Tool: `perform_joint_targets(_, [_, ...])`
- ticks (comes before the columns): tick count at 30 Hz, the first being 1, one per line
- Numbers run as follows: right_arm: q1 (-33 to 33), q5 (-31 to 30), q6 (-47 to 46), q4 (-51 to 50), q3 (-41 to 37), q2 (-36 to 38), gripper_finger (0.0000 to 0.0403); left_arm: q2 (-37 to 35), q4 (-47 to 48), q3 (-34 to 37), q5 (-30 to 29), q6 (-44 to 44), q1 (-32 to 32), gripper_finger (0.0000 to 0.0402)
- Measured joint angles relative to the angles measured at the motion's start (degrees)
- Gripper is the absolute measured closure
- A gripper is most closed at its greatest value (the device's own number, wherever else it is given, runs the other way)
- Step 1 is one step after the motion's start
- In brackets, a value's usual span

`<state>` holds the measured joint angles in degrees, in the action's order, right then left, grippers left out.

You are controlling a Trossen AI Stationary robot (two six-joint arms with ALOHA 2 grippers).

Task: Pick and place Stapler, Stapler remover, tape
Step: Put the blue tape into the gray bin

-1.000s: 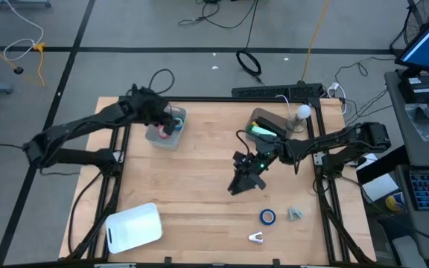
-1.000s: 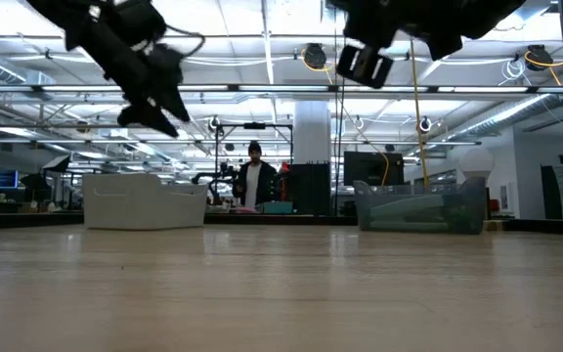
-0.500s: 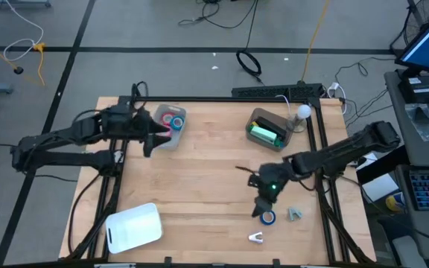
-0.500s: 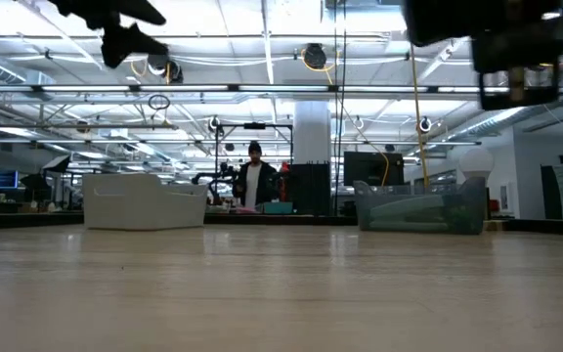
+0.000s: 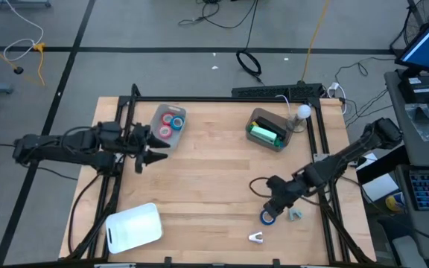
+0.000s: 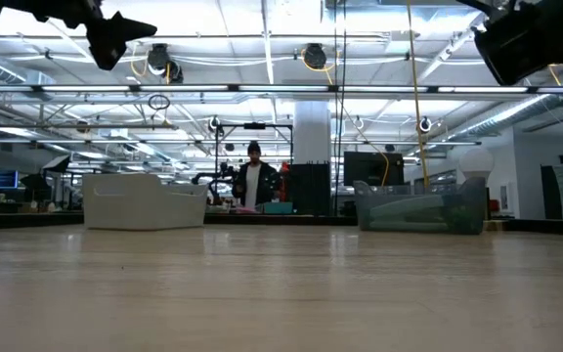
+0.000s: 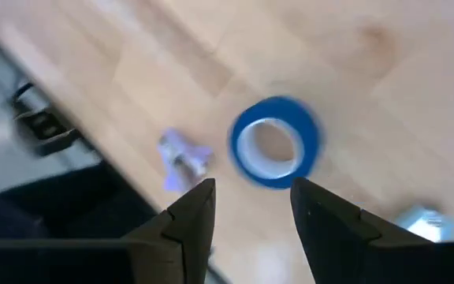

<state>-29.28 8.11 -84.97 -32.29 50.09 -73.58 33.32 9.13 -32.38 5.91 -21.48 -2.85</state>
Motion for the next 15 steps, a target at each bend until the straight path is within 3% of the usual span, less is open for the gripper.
perform_joint_targets(3, [-0.76, -2.44, -1.69, -2.80, 0.00, 0.02, 0.0243, -0.25, -0.31, 0.63, -0.02, -0.39, 1.33, 0.0176])
perform_joint_targets(15, [-0.85, -2.00, 0.65, -3.54, 0.00, -3.40, 0.0242, -0.24, -0.49, 0.63, -3.58, -0.87, 3.89, 0.0176])
